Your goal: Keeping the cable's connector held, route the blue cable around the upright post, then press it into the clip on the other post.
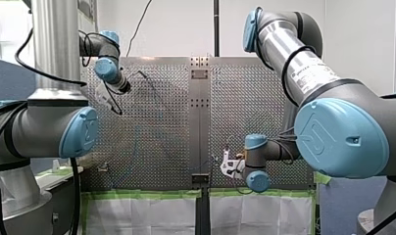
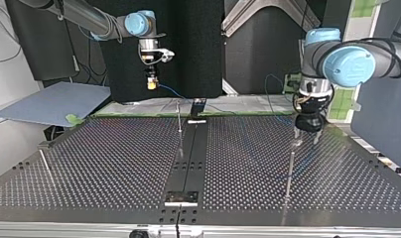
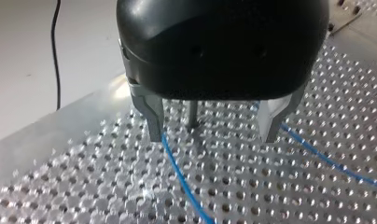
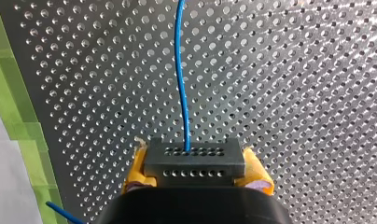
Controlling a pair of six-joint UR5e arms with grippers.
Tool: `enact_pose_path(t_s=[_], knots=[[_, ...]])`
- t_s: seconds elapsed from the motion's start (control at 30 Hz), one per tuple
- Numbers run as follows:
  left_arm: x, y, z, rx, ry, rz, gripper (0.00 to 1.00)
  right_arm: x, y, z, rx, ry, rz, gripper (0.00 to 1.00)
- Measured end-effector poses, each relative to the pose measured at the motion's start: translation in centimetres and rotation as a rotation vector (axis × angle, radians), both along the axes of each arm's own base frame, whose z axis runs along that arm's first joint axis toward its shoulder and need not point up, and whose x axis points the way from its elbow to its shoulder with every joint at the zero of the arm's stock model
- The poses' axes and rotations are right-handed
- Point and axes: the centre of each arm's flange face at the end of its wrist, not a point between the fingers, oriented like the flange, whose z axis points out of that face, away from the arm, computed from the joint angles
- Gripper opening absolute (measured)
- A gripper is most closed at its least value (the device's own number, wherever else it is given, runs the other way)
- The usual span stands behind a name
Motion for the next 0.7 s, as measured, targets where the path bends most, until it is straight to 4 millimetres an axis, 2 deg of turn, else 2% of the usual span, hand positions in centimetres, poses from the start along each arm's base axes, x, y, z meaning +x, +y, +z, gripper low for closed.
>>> enact_pose_path(t_s=[0.5, 0.7], knots=[[-4.5, -1.5, 4.6, 0.100, -0.024, -0.023, 1.00, 0.1, 0.1, 0.0, 0.002, -0.004, 0.004, 0.00], [-5.6, -1.5, 4.8, 0.159, 0.018, -0.028, 1.00, 0.1, 0.1, 0.0, 0.003, -0.006, 0.011, 0.00]])
